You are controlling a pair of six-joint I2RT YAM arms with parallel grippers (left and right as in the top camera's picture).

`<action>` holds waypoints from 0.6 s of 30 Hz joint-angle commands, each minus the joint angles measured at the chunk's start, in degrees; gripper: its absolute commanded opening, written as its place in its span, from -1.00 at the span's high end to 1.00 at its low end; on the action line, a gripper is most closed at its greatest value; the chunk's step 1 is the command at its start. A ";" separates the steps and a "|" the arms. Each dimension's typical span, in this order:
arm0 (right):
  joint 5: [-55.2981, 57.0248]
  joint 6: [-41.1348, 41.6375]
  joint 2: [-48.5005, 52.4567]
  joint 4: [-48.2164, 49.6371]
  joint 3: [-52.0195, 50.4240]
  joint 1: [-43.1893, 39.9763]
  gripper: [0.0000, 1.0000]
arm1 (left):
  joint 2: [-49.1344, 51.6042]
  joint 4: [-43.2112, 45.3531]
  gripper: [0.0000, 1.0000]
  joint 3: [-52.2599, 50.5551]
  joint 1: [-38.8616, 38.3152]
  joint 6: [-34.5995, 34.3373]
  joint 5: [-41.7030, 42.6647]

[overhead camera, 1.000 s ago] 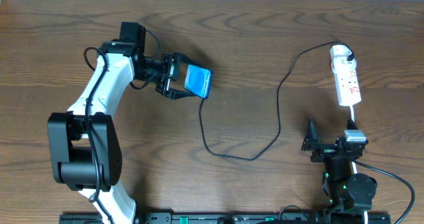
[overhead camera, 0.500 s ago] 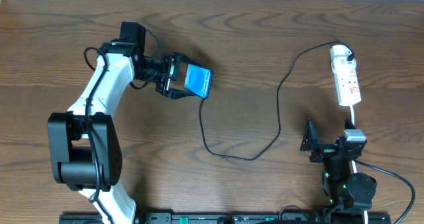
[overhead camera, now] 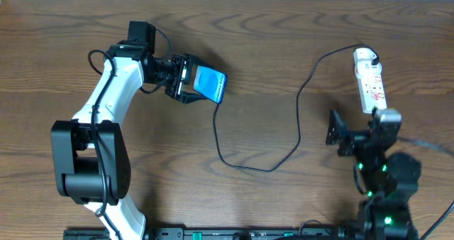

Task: Plug charger to phone and switch on socket
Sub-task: 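Move the right gripper toward the phone held by the left gripper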

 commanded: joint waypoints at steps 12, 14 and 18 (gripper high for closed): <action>-37.07 8.87 40.48 -5.18 33.59 0.31 -0.98 | -1.62 13.70 -0.43 -0.04 0.09 -3.21 -3.63; -40.63 10.84 44.41 -5.18 36.39 0.50 -0.99 | -1.62 14.88 -0.43 -0.04 0.09 -4.94 -3.61; -43.93 13.38 51.28 -4.87 40.00 3.45 -0.99 | -1.62 15.34 -0.43 -0.04 0.09 -7.74 -3.34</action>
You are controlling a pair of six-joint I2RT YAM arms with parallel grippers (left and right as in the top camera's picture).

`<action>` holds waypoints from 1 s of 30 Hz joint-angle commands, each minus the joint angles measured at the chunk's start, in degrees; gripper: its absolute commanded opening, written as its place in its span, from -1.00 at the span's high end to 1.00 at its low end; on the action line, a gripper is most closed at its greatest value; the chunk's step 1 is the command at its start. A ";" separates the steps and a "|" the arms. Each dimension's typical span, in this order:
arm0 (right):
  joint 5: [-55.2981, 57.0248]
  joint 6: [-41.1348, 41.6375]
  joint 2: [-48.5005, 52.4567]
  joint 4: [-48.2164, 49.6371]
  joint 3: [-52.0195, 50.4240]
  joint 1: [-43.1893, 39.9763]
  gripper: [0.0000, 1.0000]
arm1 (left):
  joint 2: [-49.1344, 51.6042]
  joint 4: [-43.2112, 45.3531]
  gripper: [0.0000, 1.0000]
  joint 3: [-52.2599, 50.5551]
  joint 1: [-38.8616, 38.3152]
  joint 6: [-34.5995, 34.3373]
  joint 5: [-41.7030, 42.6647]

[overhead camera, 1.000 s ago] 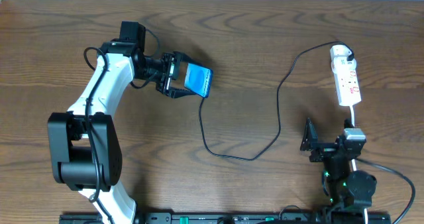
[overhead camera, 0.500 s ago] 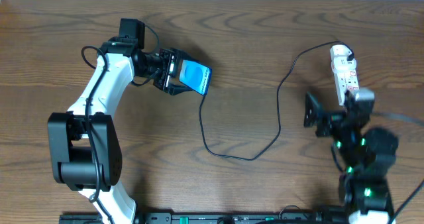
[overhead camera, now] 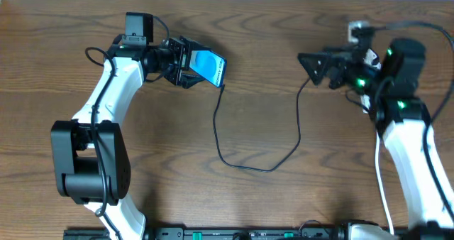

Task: Plug charger to phone and switch on socket
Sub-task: 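Move the right gripper toward the phone held by the left gripper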

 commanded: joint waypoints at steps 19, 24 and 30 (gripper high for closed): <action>4.26 8.90 11.08 5.33 2.84 14.80 -0.95 | -1.60 -3.10 -0.42 0.00 0.02 -3.39 -7.82; 7.69 12.35 14.60 9.42 2.86 20.46 -0.89 | -1.60 -4.26 -0.42 -0.02 -0.70 -2.71 -11.32; 7.72 16.37 19.58 14.19 2.86 24.94 -0.77 | -1.60 -6.62 -0.42 -0.02 -1.70 -1.86 -14.69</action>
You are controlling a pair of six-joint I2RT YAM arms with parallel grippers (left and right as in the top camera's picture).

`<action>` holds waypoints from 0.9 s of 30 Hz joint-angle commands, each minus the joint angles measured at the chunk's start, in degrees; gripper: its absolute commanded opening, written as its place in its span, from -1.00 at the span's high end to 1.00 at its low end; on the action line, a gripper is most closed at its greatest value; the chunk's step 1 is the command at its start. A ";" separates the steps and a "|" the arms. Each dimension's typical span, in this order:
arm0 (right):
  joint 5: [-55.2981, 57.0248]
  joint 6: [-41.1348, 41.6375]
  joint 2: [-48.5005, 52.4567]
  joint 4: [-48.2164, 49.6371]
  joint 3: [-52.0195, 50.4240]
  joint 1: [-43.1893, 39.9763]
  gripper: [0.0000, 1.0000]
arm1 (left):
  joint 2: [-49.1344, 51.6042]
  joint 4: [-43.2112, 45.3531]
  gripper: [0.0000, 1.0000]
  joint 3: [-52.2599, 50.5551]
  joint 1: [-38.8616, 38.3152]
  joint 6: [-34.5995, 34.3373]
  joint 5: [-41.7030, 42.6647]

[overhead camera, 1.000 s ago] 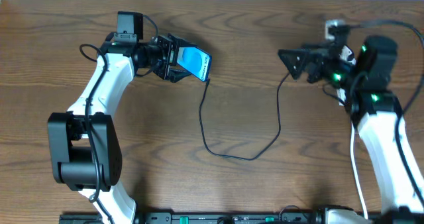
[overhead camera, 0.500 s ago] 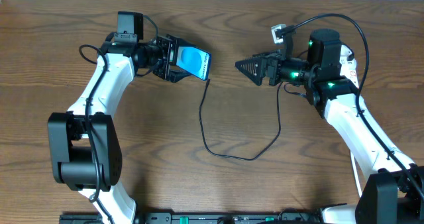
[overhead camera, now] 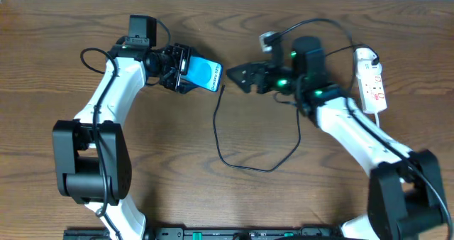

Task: Plug charger to phone and switch on socket
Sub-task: 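Move the right gripper toward the phone held by the left gripper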

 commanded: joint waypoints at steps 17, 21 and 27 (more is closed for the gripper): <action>7.48 11.82 8.48 6.86 1.01 7.28 -0.16 | -1.60 -4.35 -0.42 -0.02 -4.17 0.79 -6.49; 11.47 12.92 8.63 5.64 0.98 9.20 -0.10 | -1.60 -4.28 -0.42 -0.02 -5.81 0.74 -7.19; 15.96 14.45 8.79 3.50 0.98 11.45 -0.01 | -1.60 -4.52 -0.42 -0.02 -7.06 0.74 -7.10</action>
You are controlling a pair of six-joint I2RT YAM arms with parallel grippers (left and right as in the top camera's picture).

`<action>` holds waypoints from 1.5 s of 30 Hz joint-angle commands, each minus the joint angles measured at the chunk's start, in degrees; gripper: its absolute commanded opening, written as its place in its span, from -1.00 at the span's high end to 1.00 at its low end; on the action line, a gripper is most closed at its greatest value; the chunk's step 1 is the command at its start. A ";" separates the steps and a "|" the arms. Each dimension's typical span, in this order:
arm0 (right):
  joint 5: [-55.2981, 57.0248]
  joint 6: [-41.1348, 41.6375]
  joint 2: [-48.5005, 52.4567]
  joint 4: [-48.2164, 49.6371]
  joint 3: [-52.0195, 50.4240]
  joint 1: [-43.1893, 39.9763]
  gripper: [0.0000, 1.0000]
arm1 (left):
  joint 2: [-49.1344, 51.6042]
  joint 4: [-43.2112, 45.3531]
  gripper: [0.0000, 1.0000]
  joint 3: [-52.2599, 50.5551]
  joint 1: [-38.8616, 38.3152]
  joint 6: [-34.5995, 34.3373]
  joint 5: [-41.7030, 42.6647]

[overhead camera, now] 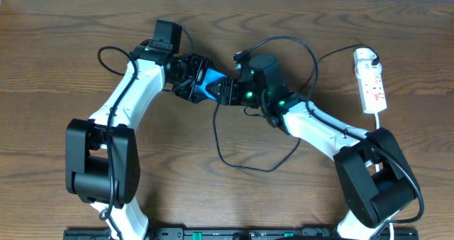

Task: Plug charger to phone and switch on socket

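The blue phone (210, 84) is held off the table at the back middle, with my left gripper (193, 78) shut on its left part. My right gripper (225, 93) has reached in from the right and its fingers meet the phone's right end, where the black charger cable (255, 167) ends. The plug itself is hidden among the fingers, and the overhead view does not show whether the right jaws are open or shut. The cable loops down over the table and runs back to the white power strip (372, 80) at the far right.
The brown wooden table (64, 77) carries only the cable loop and the power strip. Both arms cross the back middle, and the right arm's cabling arches over it toward the strip.
My right gripper was a short way right of the phone and is now against its right end. The left arm has shifted the phone slightly right and toward the middle.
At first the right arm was folded by its base at the front right, while my left gripper held the phone at the back left. Then the right arm stood near the power strip, later at the middle facing the phone, and now it touches the phone.
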 commanded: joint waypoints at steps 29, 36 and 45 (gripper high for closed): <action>4.94 3.02 0.46 -0.15 0.98 0.63 0.97 | -1.60 -0.98 -0.42 -0.02 -0.74 0.48 1.40; 4.37 5.27 0.44 1.16 0.98 -1.46 0.98 | -1.60 -1.01 -0.43 -0.02 -0.72 0.50 1.40; 1.03 9.75 0.44 2.58 0.98 -5.66 0.98 | -1.60 -0.81 -0.52 -0.02 -0.59 4.48 3.15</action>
